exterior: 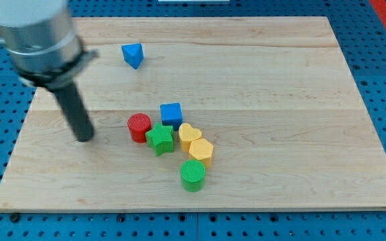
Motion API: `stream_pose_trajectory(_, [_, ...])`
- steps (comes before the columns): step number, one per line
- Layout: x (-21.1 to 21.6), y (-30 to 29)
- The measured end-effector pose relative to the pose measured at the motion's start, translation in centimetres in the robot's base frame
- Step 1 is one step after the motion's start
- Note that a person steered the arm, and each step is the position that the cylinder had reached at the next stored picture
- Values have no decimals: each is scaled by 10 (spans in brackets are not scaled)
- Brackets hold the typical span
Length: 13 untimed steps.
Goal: Move the blue triangle closer to the group of blocks
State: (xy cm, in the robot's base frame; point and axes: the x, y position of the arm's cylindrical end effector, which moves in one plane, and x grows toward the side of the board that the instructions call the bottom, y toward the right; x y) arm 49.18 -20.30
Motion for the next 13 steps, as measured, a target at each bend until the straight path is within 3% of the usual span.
stream_pose_trajectory(2, [-22, 52])
stream_pose_trajectory(3, [-78, 55])
stream_pose_trajectory(4, [-169, 69])
stream_pose_trajectory(5, [-191, 160])
stream_pose_trajectory(7, [-238, 186])
stream_pose_trajectory(9, [-261, 139])
stream_pose_trajectory(10, [-222, 77])
stream_pose_trajectory(11, [-161, 76])
stream_pose_trajectory(13, [-252, 106])
